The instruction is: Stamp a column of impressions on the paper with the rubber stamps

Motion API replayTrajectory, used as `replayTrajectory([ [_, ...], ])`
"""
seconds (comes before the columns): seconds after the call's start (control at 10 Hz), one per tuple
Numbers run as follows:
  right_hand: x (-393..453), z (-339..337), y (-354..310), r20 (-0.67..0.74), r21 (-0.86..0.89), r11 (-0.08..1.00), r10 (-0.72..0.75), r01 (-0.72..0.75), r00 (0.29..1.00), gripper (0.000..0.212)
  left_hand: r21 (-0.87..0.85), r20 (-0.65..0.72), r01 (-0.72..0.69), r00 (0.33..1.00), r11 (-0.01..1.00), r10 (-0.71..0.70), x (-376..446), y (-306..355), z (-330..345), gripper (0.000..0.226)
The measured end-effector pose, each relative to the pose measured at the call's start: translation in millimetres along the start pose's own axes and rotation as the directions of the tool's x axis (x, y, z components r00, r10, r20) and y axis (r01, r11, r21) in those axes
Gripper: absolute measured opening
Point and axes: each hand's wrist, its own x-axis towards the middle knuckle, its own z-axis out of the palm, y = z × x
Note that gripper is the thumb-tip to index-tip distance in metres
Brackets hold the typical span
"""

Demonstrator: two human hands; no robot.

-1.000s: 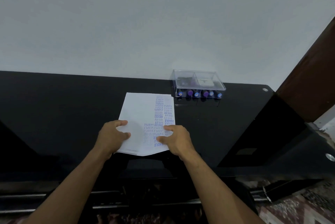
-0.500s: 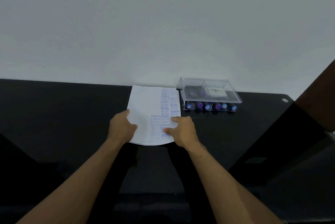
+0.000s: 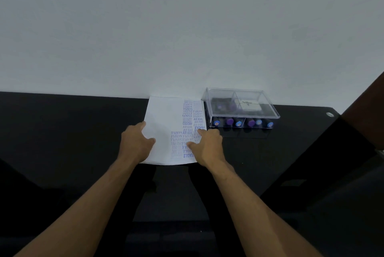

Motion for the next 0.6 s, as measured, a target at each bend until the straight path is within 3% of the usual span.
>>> replayTrajectory([
  [0.1, -9, 3, 1, -0.024, -0.190, 0.978, -0.086, 0.080, 0.996, 0.063, 0.059, 0.009, -0.028, 1.000, 0.998, 0.028, -4, -5, 6, 0.069],
  [0.4, -12, 10, 8, 0.080, -0.347, 0.911, -0.206, 0.221, 0.975, 0.059, 0.378, 0.110, -0.182, 0.982, 0.908, 0.151, -5, -16, 22, 0.051],
  [0.6, -35, -8, 7, 0.072, -0.270, 0.938, -0.205, 0.217, 0.976, 0.068, 0.269, 0.078, -0.182, 0.983, 0.946, 0.167, -43, -9, -6, 0.062],
])
